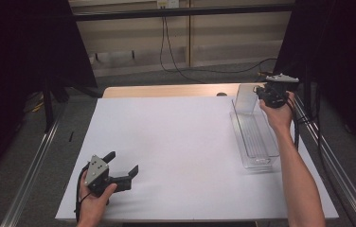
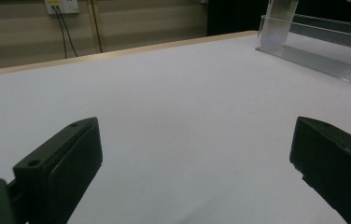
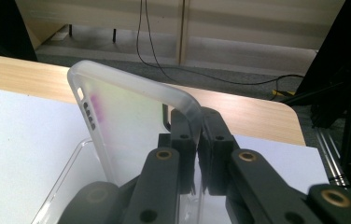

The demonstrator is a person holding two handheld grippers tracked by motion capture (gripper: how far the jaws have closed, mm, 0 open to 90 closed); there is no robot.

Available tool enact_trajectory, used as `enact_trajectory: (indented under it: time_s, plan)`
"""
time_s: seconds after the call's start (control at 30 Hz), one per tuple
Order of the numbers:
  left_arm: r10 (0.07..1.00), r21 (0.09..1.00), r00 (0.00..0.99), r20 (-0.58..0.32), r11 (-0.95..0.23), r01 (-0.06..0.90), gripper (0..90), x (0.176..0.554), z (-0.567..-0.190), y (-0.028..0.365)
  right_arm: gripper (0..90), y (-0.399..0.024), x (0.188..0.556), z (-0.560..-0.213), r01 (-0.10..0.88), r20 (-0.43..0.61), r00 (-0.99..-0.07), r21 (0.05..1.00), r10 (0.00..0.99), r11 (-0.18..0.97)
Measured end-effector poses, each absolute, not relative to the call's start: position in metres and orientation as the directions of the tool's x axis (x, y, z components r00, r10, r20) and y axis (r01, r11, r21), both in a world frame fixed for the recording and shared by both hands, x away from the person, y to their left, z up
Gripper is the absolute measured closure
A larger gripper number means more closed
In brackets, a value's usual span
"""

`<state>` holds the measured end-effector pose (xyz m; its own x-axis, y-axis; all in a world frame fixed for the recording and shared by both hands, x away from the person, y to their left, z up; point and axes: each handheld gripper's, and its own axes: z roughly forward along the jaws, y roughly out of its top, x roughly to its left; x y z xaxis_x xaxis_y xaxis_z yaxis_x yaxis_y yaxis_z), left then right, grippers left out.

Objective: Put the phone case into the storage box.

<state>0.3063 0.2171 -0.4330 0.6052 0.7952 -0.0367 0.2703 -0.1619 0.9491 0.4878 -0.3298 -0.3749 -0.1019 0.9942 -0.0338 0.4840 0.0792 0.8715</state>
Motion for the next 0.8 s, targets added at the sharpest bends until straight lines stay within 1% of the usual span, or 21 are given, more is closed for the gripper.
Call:
enact_trajectory:
  time_s: [0.47,0.67,0.8]
  plan:
    - [0.791,0.948,0.61,-0.034,-0.167,0.27,2.5,0.3069,-0.4334,0.2167,85.4,-0.3339,0.4936,-0.3775,0.468,-0.005,-0.126,0.882,0.992,0.064]
    - [0.79,0.948,0.612,-0.035,-0.167,0.27,2.5,0.3068,-0.4332,0.2163,85.2,-0.3368,0.4963,-0.376,0.483,0.02,-0.135,0.874,0.991,0.048]
    - [0.794,0.949,0.606,-0.04,-0.159,0.271,2.5,0.3067,-0.4332,0.2172,85.2,-0.3373,0.4975,-0.3747,0.492,0.019,-0.136,0.869,0.99,0.051]
